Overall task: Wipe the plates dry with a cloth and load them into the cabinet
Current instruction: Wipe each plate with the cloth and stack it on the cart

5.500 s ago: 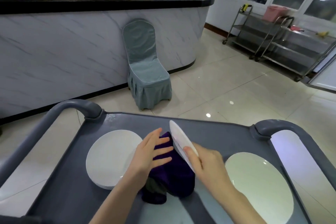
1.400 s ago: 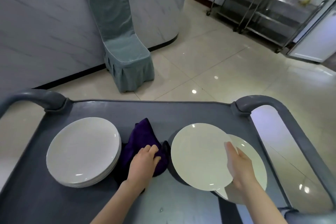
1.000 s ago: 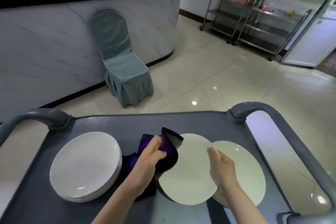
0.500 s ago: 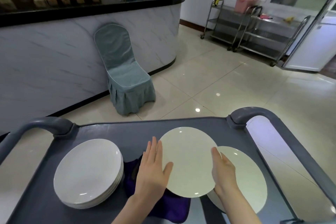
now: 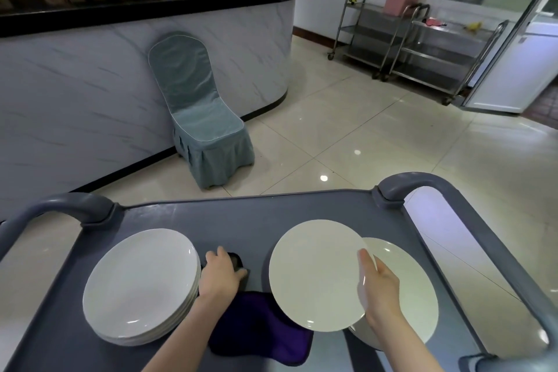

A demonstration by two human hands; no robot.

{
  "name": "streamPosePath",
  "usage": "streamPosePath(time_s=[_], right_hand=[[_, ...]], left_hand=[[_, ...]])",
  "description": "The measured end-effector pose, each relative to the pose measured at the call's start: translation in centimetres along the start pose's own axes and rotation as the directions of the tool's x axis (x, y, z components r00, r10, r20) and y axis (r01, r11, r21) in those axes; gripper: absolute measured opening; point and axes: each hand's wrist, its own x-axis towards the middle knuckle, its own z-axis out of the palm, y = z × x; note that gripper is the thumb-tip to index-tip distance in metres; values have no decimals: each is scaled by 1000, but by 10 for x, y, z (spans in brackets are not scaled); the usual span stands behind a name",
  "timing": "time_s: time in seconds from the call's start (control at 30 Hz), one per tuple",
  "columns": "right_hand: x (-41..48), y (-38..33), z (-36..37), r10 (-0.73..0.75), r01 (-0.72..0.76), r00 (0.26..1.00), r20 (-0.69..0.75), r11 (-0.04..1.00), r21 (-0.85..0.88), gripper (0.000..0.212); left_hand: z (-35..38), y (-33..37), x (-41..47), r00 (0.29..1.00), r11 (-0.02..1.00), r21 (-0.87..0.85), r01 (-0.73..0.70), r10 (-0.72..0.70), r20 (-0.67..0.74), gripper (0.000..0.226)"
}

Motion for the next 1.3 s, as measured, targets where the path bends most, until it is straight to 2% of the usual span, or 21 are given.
streamPosePath(time_s=[0.07, 0.17, 0.23, 0.3, 0.37, 0.4, 0.47, 0.53, 0.6, 0.67, 0.73, 0.8, 0.87, 0.9, 0.97, 1.0, 1.07, 1.17, 1.27, 1.3], right_hand=[[0, 0, 0, -7, 7, 1000, 7, 1000, -5, 25], [0, -2, 0, -15, 15, 1000, 5, 1000, -10, 25], [0, -2, 1, -11, 11, 1000, 4, 1000, -7, 24], [0, -2, 2, -8, 8, 1000, -1, 1000, -10, 22], [1, -2, 2, -8, 8, 1000, -4, 1000, -17, 22], [1, -2, 3, -10, 10, 1000, -2, 1000, -23, 23], [2, -2, 4, -18, 18, 1000, -3, 999, -37, 25], [2, -3, 7, -31, 31, 1000, -3, 998, -59, 28], [0, -3, 12, -47, 48, 999, 11, 995, -91, 34], [-5, -2, 21, -46, 48, 999, 28, 995, -92, 42], [-9, -1, 29, -56, 59, 998, 36, 993, -100, 46], [-11, -5, 34, -87, 90, 996, 34, 991, -101, 48], [-12, -10, 33, -61, 61, 998, 16, 998, -16, 41], [-12, -13, 32, -38, 38, 999, 12, 999, 8, 39], [-12, -15, 28, -2, 1, 1000, 27, 1000, 26, 43], [-13, -16, 27, 9, -10, 999, 34, 999, 34, 44], [-16, -17, 28, 26, -28, 999, 41, 999, 45, 45], [-21, -16, 31, 28, -30, 999, 30, 998, 55, 39], [-23, -16, 36, 1, -2, 1000, 13, 996, 84, 39], [-24, -17, 37, -16, 14, 1000, 18, 997, 82, 38]], left_hand=[[-6, -4, 9, 1000, 991, 133, -20, 21, -1, 37], [-8, -9, 21, 989, 950, 282, -136, 148, -20, 33], [-10, -10, 25, 979, 955, 218, -202, 200, 30, 26], [-14, -10, 27, 979, 967, 155, -202, 194, 65, 23], [-18, -10, 27, 981, 968, 160, -193, 191, 27, 25], [-22, -9, 26, 981, 974, 123, -189, 194, -22, 24], [-33, -2, 21, 979, 977, -103, -187, 176, -108, 25], [-51, 11, 12, 972, 911, -356, -209, 154, -178, 20], [-70, 33, -8, 955, 810, -515, -280, 182, -233, 15], [-80, 59, -38, 918, 689, -607, -395, 310, -246, 16], [-70, 79, -67, 839, 566, -646, -512, 493, -232, 15], [-50, 89, -90, 752, 513, -664, -543, 649, -114, 15], [-27, 85, -98, 668, 573, -548, -610, 743, 33, 28], [-17, 78, -96, 651, 601, -425, -677, 758, 35, 32], [-7, 63, -93, 621, 597, -197, -778, 779, -91, 35], [-5, 58, -92, 584, 572, -115, -812, 800, -138, 38], [0, 53, -88, 528, 533, 3, -846, 838, -138, 49], [2, 54, -85, 581, 581, 103, -807, 813, -34, 61], [8, 63, -92, 539, 506, 289, -813, 842, 42, 56], [8, 68, -94, 550, 500, 346, -794, 833, 57, 56]])
